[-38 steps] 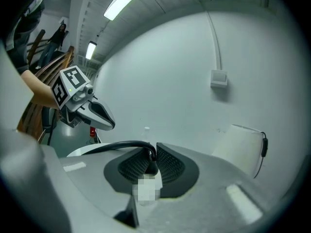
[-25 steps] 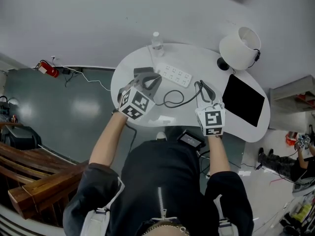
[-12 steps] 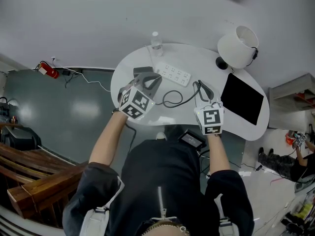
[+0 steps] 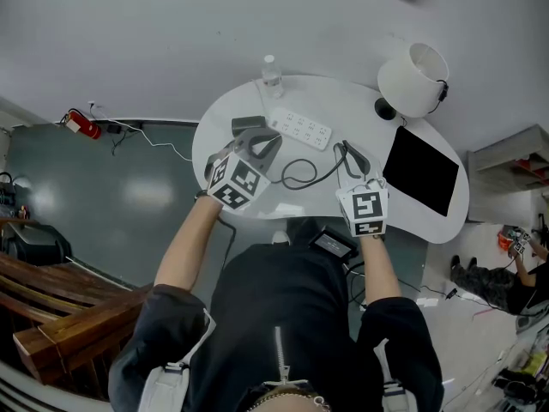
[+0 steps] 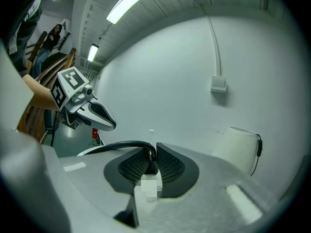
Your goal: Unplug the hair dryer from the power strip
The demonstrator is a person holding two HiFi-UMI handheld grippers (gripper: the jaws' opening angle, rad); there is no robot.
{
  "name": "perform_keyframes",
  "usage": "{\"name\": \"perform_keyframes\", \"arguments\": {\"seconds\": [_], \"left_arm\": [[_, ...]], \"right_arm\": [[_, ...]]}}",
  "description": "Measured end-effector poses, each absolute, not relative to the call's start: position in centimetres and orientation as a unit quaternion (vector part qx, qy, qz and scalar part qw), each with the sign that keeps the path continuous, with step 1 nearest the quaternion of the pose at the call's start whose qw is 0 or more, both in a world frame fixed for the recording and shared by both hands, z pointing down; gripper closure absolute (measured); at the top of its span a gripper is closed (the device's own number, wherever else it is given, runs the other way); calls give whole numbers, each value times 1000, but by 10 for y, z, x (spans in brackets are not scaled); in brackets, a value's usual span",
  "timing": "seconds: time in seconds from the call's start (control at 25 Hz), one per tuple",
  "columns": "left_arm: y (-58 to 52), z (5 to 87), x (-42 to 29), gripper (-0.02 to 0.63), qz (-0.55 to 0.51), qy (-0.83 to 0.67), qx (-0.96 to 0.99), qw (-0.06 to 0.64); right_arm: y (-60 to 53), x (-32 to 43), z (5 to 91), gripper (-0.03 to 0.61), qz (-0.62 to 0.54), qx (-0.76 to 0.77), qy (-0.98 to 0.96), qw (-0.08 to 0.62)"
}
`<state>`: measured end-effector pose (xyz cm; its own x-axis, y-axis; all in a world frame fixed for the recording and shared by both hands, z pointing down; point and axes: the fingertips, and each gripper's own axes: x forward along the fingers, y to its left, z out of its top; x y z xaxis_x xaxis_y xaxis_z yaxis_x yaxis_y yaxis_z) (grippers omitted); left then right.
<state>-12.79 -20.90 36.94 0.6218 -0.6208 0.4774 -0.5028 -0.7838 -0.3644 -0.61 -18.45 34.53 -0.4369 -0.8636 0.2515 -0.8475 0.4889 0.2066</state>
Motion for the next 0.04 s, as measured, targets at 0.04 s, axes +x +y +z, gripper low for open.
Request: {"name": "perform_keyframes", "arguments": {"seconds": [0.04], "left_arm": [[-209, 370, -128, 597, -302, 313, -895, 98]], "right_arm": [[-184, -6, 345, 534, -24, 505, -847, 163]]}}
